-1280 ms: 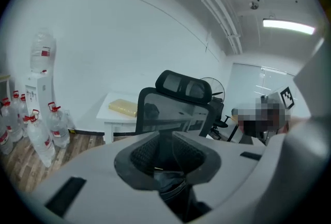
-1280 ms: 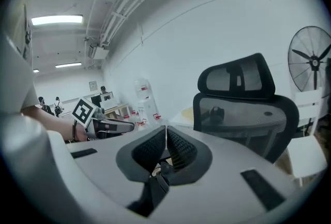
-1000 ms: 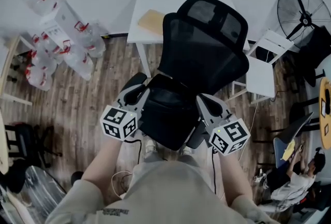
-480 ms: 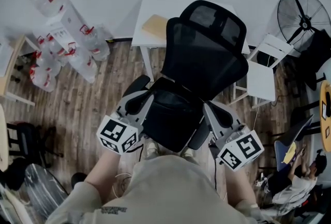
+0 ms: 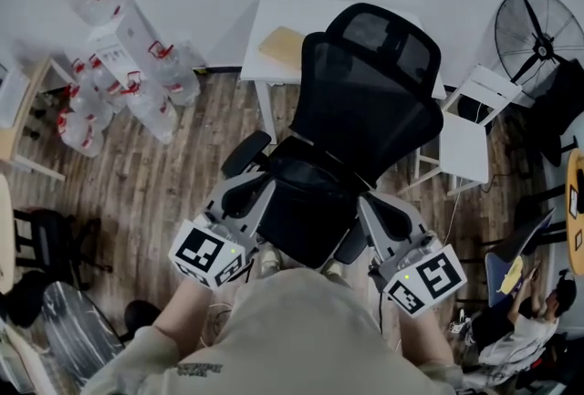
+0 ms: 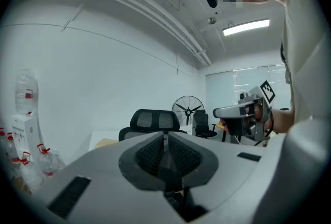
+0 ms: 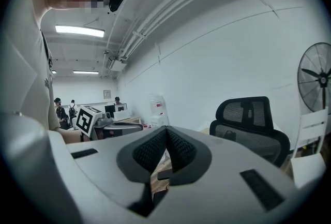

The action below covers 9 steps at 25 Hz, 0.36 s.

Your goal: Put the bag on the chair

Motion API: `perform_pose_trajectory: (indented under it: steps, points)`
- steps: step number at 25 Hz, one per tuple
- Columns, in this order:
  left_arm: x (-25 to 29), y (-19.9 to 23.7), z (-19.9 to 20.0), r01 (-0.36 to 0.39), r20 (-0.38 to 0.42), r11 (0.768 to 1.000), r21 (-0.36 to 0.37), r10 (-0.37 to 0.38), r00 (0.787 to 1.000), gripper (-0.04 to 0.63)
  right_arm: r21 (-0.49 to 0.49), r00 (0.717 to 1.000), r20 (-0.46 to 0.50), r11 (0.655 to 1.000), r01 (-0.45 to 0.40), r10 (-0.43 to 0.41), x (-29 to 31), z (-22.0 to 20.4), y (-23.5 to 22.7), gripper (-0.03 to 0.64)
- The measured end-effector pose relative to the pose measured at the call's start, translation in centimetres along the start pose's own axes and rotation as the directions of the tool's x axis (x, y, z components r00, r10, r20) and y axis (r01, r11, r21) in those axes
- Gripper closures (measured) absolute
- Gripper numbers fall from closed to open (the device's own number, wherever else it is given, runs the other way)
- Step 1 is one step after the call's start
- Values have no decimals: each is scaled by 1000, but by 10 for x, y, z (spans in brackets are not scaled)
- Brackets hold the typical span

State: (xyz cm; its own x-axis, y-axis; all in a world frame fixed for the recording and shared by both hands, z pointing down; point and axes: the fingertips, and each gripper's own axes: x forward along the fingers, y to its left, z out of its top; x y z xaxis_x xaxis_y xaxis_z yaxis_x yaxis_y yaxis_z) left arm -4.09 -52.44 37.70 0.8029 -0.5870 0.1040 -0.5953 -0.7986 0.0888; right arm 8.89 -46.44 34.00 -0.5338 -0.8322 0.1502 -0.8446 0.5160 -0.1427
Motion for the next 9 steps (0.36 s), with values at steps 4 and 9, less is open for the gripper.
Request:
perform_pose_trajectory:
  steps: [4,9]
  points:
    - [-3,-3,7,13,30,999,-41,-11,999,555,-6,1000,-10,1000,-12,12,4,0,3,595]
    - [-9,-7,8,16,20,999,-43,-15,1000,555,-18,1000,-13,1000,-9,8,5,3,5,595]
